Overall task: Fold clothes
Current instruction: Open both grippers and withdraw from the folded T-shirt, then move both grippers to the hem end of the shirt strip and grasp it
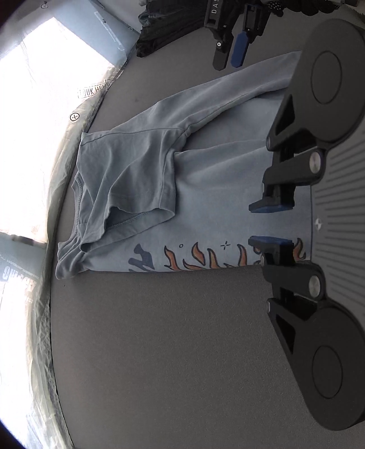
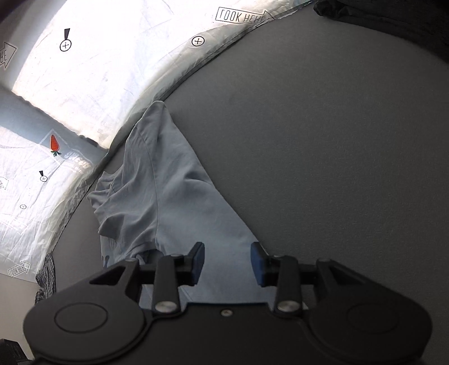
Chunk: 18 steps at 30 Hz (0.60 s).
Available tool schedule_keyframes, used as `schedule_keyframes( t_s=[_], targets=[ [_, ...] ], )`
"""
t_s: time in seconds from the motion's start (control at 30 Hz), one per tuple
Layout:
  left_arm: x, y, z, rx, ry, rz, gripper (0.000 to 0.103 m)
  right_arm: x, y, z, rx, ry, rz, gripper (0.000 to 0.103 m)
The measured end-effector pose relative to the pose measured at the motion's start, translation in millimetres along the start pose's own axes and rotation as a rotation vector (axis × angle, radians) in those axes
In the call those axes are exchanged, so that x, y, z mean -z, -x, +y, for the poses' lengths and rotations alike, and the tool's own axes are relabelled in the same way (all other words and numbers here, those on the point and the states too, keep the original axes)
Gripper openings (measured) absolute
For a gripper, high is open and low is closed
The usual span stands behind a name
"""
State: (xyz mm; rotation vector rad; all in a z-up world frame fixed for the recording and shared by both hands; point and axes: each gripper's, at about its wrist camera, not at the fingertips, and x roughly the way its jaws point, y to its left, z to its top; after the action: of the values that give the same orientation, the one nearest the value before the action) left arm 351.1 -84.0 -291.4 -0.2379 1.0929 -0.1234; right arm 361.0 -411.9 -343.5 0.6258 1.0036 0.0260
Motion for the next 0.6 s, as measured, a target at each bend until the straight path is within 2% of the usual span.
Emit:
schedule_keyframes(
  t_s=[0.07,0.23,0.37,0.43,0.6],
  targets=[
    [19,7,-7,-0.002,-0.016,0.011,0.03,18,14,-2,0.046,0.091,-0.003,0.037],
    [67,23,-26,-0.009,-0.055,0.039,0.031,75,51,-17,0.146,0.295,-0.004,0.037],
    [105,36,-41,-0.013,-0.087,0.061,0.032,114,74,-37,0.156,0.33,0.001,0.037],
    [124,43,-49,-0.016,-0.103,0.072,0.037,129,84,-43,0.158,0.346,0.001,0.037],
    [157,55,-57,-0.025,-0.117,0.085,0.04,154,104,-44,0.165,0.423,-0.032,0.039]
  ],
)
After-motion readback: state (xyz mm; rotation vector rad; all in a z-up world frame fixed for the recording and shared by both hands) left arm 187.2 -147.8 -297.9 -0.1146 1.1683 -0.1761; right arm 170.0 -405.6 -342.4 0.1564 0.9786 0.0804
